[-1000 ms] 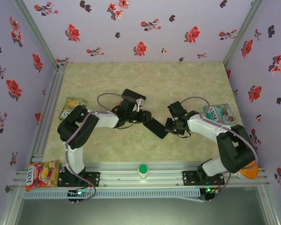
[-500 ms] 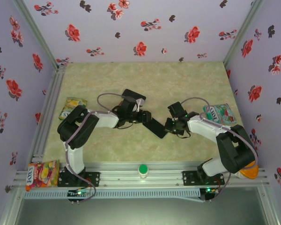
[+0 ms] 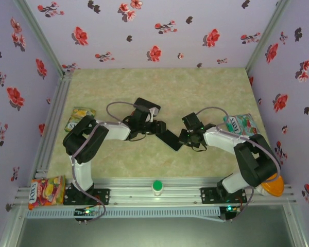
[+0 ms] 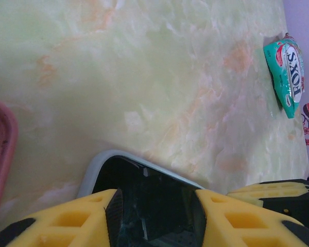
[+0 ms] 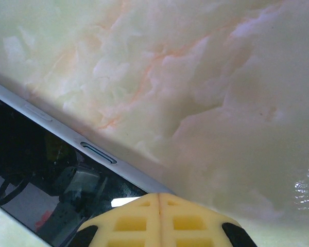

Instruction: Put the phone into the phone case

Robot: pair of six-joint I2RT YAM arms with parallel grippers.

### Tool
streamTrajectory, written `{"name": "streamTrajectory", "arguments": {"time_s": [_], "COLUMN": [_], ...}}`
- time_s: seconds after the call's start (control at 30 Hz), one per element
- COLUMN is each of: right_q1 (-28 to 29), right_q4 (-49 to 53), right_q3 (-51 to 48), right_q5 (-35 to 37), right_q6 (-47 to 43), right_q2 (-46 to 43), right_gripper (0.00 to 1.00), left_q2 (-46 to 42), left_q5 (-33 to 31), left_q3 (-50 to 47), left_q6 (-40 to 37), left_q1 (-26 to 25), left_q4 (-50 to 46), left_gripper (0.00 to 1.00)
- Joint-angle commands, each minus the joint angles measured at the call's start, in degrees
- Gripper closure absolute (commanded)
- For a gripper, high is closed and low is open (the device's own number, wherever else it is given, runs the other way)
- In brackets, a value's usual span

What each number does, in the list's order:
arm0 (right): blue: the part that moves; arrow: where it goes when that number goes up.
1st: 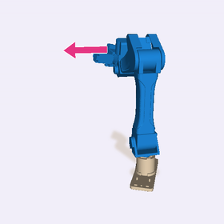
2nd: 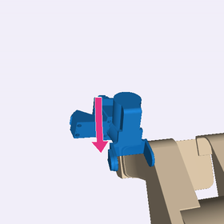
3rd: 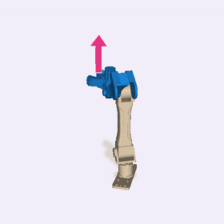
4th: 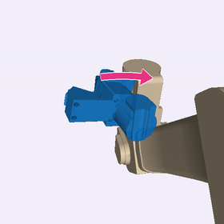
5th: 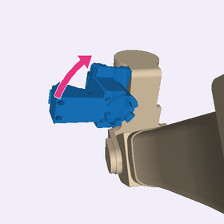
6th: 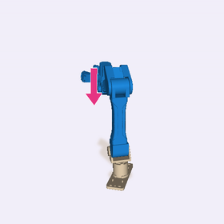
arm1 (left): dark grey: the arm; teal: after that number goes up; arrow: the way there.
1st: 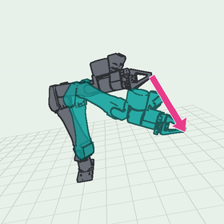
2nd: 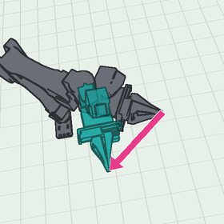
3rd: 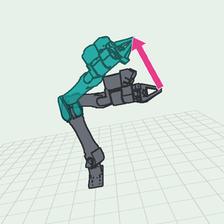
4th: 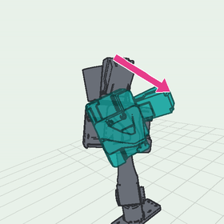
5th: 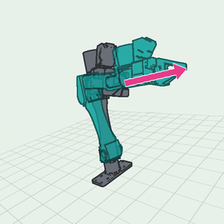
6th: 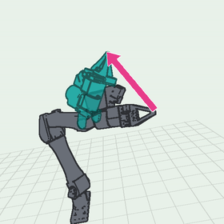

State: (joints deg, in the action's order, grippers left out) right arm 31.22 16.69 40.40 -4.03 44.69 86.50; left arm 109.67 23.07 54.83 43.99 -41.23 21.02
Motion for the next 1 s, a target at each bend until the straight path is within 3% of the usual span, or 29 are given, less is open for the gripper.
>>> {"name": "streamTrajectory", "arguments": {"time_s": [0.0, 0.33, 0.5, 0.7, 0.97], "right_q1": [1.4, 1.4, 1.2, 0.2, -1.5], "right_q4": [0.8, 2.3, 4.8, 3.6, -1.2], "right_q3": [-5.9, -2.5, 2.2, 5.6, 8.1], "right_q5": [0.4, 0.1, 0.1, 0.5, -3.2], "right_q6": [1.6, -0.4, -4.5, -9.1, -12.7], "right_q2": [7.4, -2.2, -5.7, -6.0, -0.1], "right_gripper": [1.0, 1.0, 0.87, 0.64, 0.62], "left_q2": [-0.1, -10.8, -15.3, -17.5, -16.4], "left_q5": [0.1, -3.4, -3.7, -4.1, -4.4], "left_q3": [-0.2, -2.1, -7.5, -12.1, -12.6], "left_q6": [-0.7, -2.1, 0.4, 2.0, 3.6], "left_q1": [-0.2, 0.1, -0.2, -2.3, -5.2], "left_q4": [-1.0, -7.5, -8.6, -9.4, -9.8], "left_gripper": [0.56, 0.57, 0.57, 0.58, 0.58]}}
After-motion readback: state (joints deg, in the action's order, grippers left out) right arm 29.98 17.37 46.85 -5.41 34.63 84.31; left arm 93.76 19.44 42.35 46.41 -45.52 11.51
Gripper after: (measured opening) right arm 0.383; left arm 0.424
